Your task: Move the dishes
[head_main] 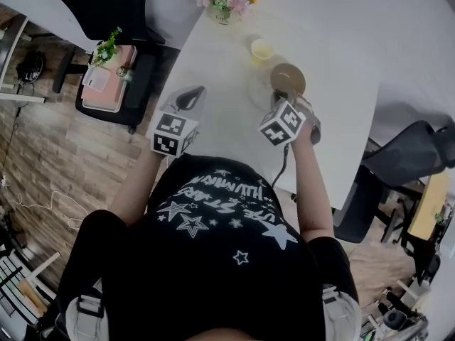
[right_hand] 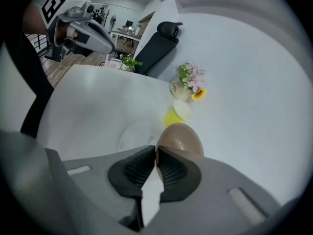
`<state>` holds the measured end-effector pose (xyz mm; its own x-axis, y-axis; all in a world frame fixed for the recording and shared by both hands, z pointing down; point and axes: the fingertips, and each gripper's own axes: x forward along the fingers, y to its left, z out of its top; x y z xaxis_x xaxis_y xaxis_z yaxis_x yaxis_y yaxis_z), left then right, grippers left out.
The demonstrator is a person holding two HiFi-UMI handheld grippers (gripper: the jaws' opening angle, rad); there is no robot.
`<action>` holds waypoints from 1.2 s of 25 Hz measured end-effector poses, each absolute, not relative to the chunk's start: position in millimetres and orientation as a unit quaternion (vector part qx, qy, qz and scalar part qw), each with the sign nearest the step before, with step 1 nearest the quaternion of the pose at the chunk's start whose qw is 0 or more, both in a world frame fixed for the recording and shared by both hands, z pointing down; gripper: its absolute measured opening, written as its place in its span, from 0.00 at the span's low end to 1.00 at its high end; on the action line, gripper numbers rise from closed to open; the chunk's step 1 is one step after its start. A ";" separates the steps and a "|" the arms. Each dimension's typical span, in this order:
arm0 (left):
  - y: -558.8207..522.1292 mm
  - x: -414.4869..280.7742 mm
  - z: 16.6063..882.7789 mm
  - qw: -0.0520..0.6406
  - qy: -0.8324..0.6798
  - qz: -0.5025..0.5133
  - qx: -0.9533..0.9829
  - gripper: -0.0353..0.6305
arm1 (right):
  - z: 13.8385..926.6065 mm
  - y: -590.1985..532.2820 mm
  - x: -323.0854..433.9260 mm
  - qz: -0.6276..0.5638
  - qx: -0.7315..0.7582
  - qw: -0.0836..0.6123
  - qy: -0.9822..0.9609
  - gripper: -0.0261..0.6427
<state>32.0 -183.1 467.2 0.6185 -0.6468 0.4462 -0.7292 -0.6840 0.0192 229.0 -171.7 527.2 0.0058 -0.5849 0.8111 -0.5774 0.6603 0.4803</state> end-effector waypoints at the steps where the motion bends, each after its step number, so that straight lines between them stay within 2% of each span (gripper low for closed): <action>1: -184.8 34.9 467.0 0.098 -0.382 0.207 0.895 0.07 | 521.0 -174.2 234.0 -0.005 0.420 0.574 -0.703 0.08; 14: -209.1 74.7 467.3 0.101 -0.375 0.217 0.896 0.07 | 520.6 -210.3 315.9 0.023 0.456 0.571 -0.682 0.08; 22: -214.3 81.5 482.9 0.112 -0.385 0.237 0.885 0.07 | 564.2 -220.3 327.6 0.065 0.438 0.573 -0.689 0.08; 30: -204.2 82.6 484.2 0.124 -0.407 0.242 0.872 0.07 | 569.3 -219.6 326.3 0.057 0.420 0.575 -0.700 0.08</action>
<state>82.6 -204.2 484.2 0.5513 -0.6499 0.5232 -0.7697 -0.6381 0.0183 326.3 -219.6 569.3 0.0131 -0.5230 0.8523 -0.6531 0.6409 0.4033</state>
